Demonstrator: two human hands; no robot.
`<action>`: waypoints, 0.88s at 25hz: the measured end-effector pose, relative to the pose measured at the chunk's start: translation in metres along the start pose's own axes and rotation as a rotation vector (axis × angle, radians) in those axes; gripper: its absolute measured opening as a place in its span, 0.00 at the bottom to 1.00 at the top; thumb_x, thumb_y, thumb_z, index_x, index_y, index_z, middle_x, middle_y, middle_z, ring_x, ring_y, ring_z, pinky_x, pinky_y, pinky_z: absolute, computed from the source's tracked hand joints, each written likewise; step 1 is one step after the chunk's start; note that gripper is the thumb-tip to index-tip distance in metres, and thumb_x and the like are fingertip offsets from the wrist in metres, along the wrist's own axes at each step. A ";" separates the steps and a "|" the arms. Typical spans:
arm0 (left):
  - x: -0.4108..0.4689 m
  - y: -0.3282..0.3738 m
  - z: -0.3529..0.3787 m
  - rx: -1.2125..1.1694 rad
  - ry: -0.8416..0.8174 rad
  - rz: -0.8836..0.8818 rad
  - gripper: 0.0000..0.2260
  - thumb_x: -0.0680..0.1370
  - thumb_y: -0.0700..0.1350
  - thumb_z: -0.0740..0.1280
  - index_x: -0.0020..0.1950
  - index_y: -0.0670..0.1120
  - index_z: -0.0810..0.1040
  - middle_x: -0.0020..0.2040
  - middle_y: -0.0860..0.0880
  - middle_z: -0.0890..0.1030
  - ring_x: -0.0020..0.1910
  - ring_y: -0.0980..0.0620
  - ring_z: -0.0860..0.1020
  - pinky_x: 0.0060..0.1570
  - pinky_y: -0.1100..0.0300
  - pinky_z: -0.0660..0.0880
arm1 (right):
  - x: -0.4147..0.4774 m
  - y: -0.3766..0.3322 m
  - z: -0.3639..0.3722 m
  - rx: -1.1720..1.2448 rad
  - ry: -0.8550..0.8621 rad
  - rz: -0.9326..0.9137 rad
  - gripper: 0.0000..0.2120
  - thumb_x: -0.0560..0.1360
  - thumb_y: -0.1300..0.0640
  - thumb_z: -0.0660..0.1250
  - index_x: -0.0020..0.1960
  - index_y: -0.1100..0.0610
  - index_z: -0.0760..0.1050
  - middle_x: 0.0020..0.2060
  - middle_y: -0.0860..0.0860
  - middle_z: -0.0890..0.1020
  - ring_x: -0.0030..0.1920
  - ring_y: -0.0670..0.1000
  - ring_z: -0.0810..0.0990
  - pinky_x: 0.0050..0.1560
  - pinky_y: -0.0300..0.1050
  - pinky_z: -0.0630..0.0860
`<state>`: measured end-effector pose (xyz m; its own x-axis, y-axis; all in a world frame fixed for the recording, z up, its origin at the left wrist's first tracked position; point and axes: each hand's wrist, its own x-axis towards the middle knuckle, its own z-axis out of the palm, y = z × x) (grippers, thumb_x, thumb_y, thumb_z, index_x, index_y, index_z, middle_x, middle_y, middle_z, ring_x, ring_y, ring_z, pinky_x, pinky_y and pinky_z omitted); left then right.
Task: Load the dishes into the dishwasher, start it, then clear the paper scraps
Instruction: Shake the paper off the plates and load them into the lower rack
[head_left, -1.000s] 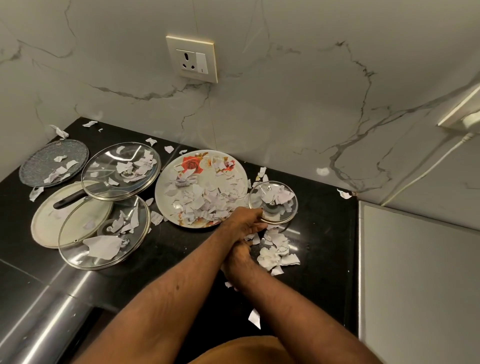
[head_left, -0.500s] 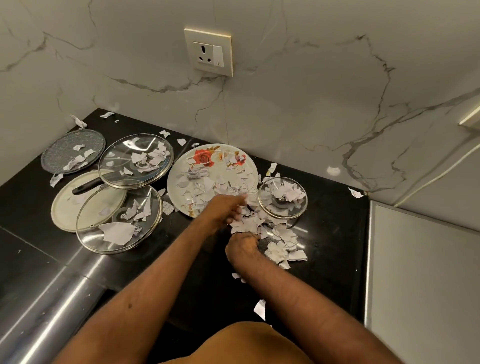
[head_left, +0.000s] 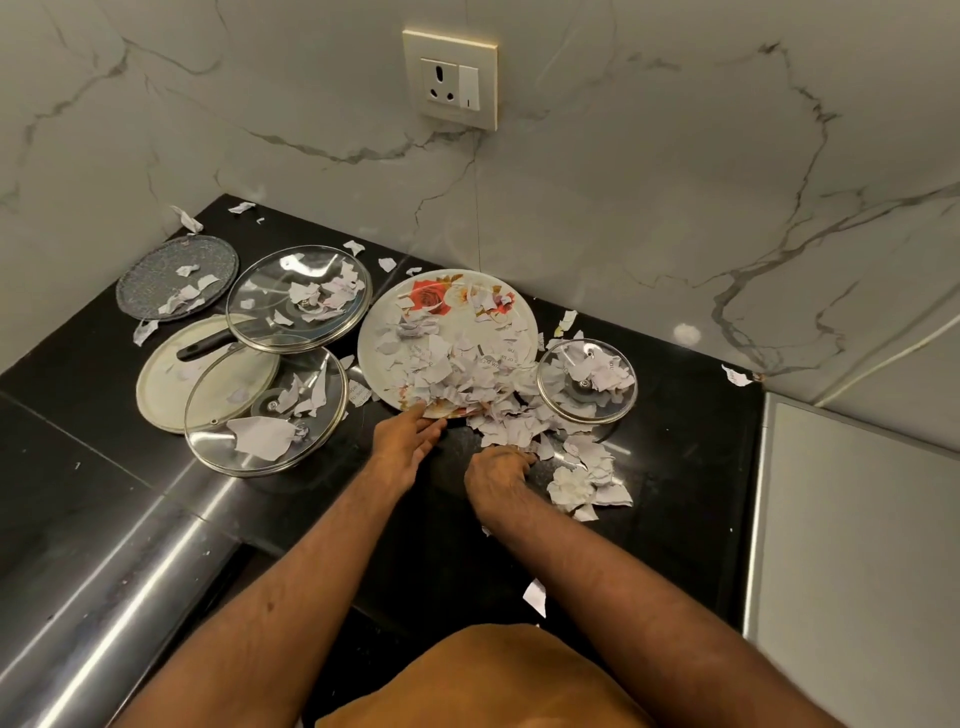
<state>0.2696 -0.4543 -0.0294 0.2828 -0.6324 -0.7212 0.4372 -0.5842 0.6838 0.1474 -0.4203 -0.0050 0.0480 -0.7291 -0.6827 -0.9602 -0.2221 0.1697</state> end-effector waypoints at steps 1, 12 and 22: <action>0.002 0.000 0.001 0.006 0.003 -0.008 0.10 0.82 0.42 0.70 0.62 0.40 0.80 0.52 0.41 0.86 0.49 0.48 0.87 0.40 0.61 0.81 | 0.001 0.000 0.000 -0.014 -0.010 -0.005 0.29 0.84 0.57 0.64 0.77 0.73 0.61 0.72 0.76 0.65 0.70 0.77 0.70 0.67 0.59 0.77; -0.004 0.010 0.004 -0.363 -0.033 -0.054 0.19 0.76 0.32 0.66 0.67 0.43 0.76 0.62 0.39 0.83 0.58 0.41 0.83 0.43 0.47 0.83 | 0.020 0.000 0.018 -0.112 0.052 -0.029 0.30 0.81 0.55 0.69 0.75 0.71 0.66 0.71 0.73 0.69 0.68 0.74 0.73 0.63 0.59 0.78; -0.024 0.017 0.001 -0.387 -0.138 -0.091 0.24 0.73 0.29 0.63 0.69 0.39 0.73 0.61 0.35 0.81 0.59 0.38 0.82 0.54 0.43 0.82 | 0.005 0.017 0.007 -0.060 0.025 -0.110 0.24 0.83 0.58 0.66 0.76 0.66 0.68 0.72 0.66 0.72 0.71 0.67 0.73 0.67 0.58 0.76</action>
<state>0.2690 -0.4490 -0.0003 0.1224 -0.6645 -0.7372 0.7509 -0.4237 0.5066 0.1290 -0.4229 -0.0105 0.1598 -0.7138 -0.6819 -0.9305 -0.3395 0.1374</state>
